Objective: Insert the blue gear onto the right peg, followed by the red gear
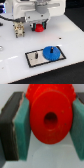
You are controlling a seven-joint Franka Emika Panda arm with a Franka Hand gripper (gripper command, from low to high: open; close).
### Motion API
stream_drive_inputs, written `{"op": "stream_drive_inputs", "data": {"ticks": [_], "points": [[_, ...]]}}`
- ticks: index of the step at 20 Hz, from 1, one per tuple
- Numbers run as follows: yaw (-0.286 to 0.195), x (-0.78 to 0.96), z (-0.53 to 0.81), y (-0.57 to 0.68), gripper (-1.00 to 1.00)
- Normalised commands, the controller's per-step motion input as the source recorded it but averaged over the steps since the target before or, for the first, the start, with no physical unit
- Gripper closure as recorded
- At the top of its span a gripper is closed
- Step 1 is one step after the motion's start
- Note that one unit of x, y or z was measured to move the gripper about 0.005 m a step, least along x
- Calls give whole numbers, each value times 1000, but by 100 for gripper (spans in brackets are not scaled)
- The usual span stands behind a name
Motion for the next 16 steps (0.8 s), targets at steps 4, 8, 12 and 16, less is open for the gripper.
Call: {"op": "stream_drive_inputs", "data": {"ticks": [4,8,12,16], "points": [[0,142,428,21,100],[0,336,454,-40,100],[0,467,422,-72,100],[0,519,428,-87,100]]}}
